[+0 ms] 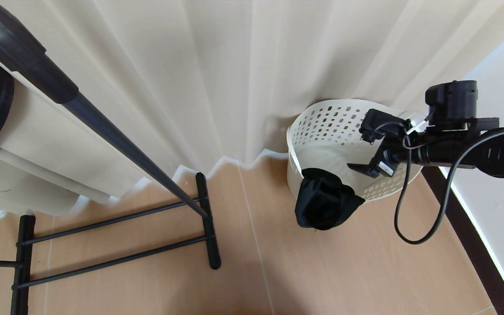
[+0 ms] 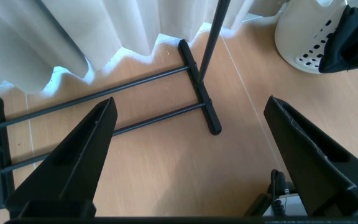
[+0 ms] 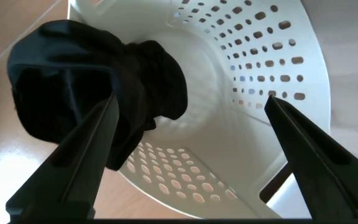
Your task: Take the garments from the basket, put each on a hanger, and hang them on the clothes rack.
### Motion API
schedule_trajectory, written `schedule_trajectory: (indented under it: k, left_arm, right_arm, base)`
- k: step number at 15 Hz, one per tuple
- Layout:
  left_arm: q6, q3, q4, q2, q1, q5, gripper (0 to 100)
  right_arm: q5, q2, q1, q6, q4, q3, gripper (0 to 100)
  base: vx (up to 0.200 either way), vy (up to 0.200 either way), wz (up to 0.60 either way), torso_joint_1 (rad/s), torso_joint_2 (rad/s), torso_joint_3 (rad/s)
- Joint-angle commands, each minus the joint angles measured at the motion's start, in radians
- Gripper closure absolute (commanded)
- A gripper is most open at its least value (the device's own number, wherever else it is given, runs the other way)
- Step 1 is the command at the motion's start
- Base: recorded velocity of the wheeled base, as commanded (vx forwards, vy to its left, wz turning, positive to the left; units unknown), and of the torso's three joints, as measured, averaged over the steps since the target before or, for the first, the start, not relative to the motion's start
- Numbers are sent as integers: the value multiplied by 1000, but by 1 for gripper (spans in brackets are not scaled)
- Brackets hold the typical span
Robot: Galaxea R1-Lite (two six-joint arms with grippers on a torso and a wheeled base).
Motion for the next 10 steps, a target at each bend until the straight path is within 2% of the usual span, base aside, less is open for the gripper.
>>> schedule_trajectory:
  k: [1, 10]
  left_arm:
    - [0, 0, 0, -1, 0, 0, 0]
    - [0, 0, 0, -1, 0, 0, 0]
  right_arm:
    - [-2, 78, 8, -1, -4, -30, 0]
    - [1, 199, 10, 5, -50, -108, 0]
  base:
    - [0, 0, 0, 0, 0, 0]
    - [0, 0, 0, 0, 0, 0]
